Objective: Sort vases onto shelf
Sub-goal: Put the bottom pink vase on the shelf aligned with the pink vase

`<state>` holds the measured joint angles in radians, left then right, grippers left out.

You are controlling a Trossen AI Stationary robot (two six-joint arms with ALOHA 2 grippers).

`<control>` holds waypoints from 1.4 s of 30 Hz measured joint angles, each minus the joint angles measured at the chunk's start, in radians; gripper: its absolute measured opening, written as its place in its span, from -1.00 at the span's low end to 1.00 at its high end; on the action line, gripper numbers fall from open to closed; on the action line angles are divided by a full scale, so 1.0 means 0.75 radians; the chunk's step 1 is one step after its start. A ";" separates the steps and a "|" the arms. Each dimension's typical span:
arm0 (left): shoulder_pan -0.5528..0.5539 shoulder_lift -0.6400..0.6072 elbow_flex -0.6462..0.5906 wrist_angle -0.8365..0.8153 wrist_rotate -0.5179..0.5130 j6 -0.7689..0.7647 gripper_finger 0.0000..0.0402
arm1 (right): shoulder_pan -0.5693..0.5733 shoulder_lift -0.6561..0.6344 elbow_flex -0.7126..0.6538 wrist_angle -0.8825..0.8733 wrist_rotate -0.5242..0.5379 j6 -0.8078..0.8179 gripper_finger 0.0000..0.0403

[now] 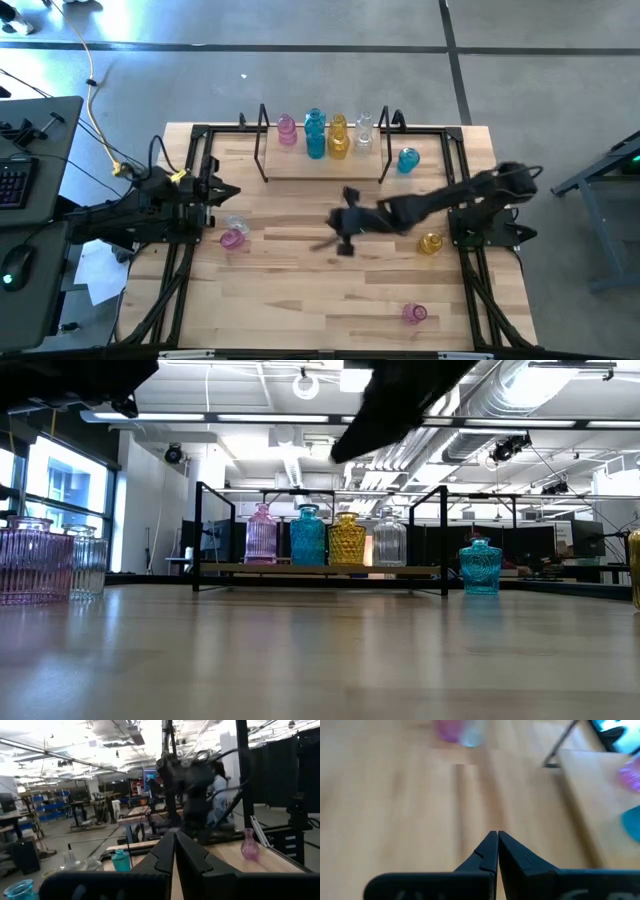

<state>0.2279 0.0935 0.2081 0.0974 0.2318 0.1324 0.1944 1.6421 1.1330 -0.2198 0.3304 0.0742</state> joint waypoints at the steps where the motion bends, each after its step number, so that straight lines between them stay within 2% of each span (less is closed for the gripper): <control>1: 0.000 0.017 0.000 0.016 0.000 0.000 -0.96 | 0.044 -0.034 -0.003 -0.053 -0.002 0.055 -1.00; 9: 0.000 0.120 0.000 0.088 -0.006 0.000 -0.96 | 0.351 -0.177 0.111 -0.699 0.033 0.671 -1.00; 13: 0.000 0.148 0.001 0.107 -0.006 0.000 -0.96 | 0.471 -0.178 0.232 -1.078 -0.055 1.079 -1.00; 18: 0.000 0.158 0.001 0.113 -0.007 0.000 -0.96 | 0.622 -0.179 0.306 -1.271 -0.190 1.590 -0.94; 24: 0.000 0.158 0.001 0.118 -0.008 0.000 -0.96 | 0.788 -0.167 0.304 -1.325 -0.270 2.034 -0.64; 29: 0.000 0.158 0.001 0.114 -0.009 -0.009 -0.96 | 0.891 -0.133 0.303 -1.378 -0.351 2.268 -0.37; 33: 0.000 0.158 0.001 0.115 -0.010 -0.011 -0.96 | 0.937 -0.095 0.303 -1.373 -0.391 2.375 -0.24; 42: 0.000 0.158 0.001 0.115 -0.010 -0.011 -0.96 | 0.948 0.000 0.302 -1.303 -0.449 2.371 -0.20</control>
<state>0.2279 0.2119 0.2085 0.1834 0.2245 0.1238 0.9056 1.6423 1.3598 -1.1973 -0.0062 1.8526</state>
